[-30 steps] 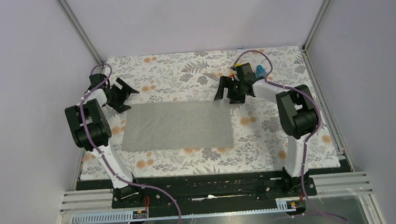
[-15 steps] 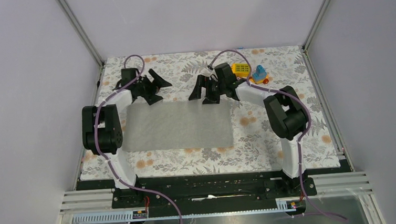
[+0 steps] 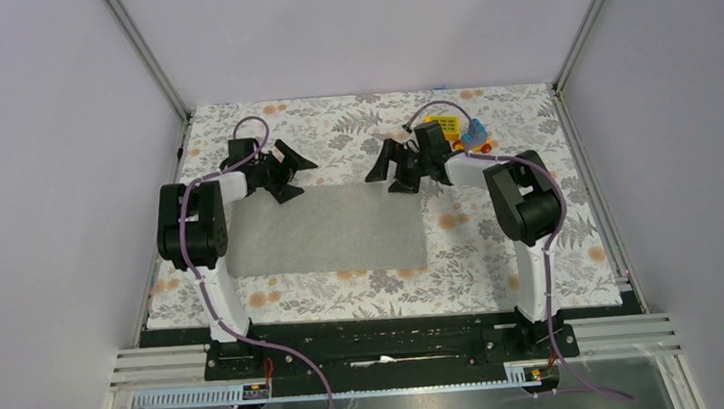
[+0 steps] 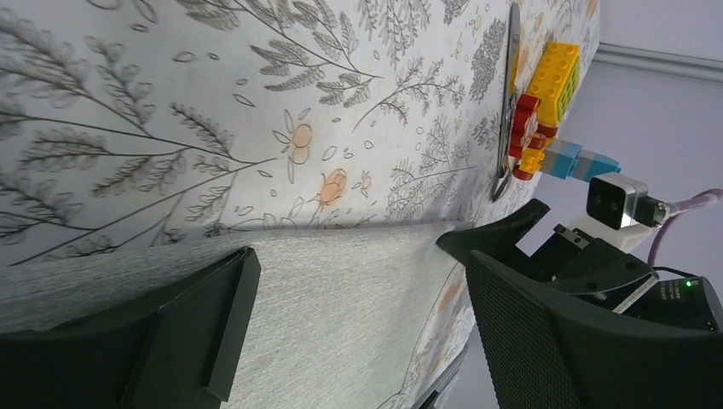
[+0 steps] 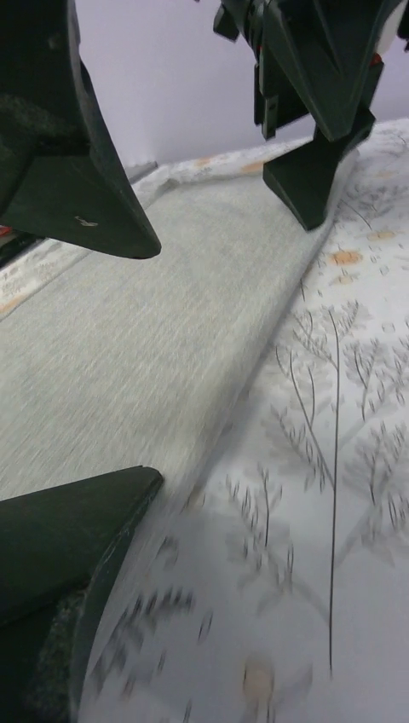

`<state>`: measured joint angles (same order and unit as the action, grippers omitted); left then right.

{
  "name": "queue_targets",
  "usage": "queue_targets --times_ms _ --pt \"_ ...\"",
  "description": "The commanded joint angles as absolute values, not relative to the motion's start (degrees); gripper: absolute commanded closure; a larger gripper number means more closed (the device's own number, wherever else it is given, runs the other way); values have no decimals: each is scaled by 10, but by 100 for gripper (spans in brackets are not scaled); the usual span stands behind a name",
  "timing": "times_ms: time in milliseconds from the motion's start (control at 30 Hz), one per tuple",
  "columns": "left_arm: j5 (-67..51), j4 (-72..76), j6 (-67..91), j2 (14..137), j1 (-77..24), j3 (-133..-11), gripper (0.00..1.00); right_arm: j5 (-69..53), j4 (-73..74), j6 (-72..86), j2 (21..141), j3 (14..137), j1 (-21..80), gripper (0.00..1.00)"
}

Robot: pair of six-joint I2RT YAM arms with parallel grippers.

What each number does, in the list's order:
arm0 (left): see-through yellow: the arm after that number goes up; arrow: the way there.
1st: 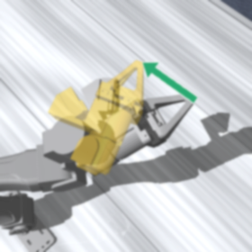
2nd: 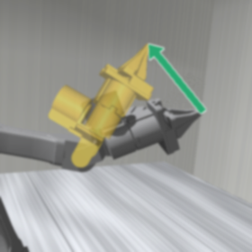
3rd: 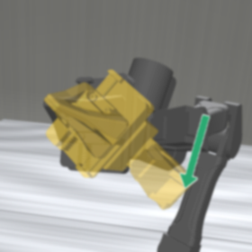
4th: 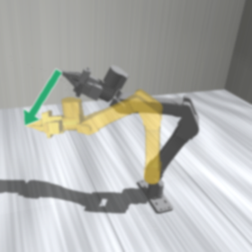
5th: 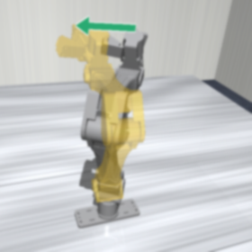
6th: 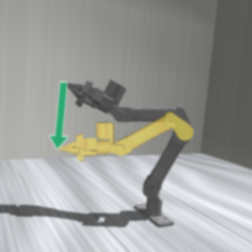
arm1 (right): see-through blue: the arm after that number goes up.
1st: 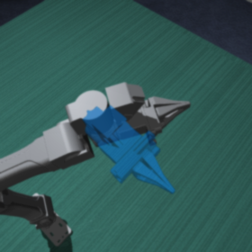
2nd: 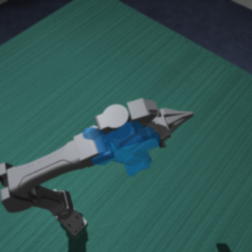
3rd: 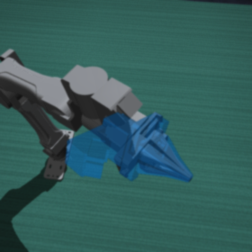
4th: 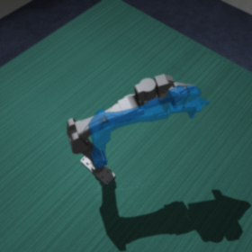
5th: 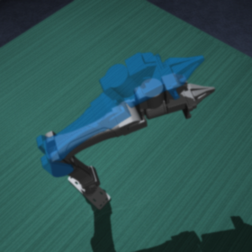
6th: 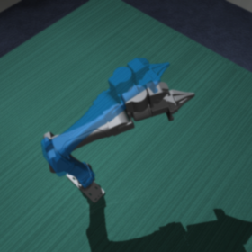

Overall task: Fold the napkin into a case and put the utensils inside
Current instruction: Smooth out the rectangle-folded napkin at the center of the board.

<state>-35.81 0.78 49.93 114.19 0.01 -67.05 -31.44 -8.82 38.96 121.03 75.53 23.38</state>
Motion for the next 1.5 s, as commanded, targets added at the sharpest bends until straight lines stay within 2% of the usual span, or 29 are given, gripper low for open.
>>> queue_targets --times_ms 0,167,300,467,667,733,900,1033,1133,1467 --pt "-305 -38 449 1135 28 -666 2 -239 -13 290 1170 727 197 0" --pt "-319 -73 435 1106 22 -701 2 -168 93 234 1116 758 200 0" --pt "-338 -81 448 1088 -8 -723 1 -171 119 233 1077 777 217 0" --pt "-366 -15 507 1111 -59 -725 1 -256 51 292 1085 760 225 0" --pt "-348 -7 510 1153 -74 -737 1 -265 23 303 1112 727 208 0" --pt "-320 -54 473 1150 -74 -747 1 -259 20 299 1107 694 189 0" --pt "-317 -119 423 1082 -79 -751 1 -203 107 259 1055 673 192 0" --pt "-326 -165 386 1007 -80 -735 1 -138 183 243 976 656 223 0" --pt "-337 -197 362 956 -80 -714 1 -133 216 263 933 634 255 0" --pt "-387 -201 339 843 -88 -642 1 -170 170 383 919 577 379 3"
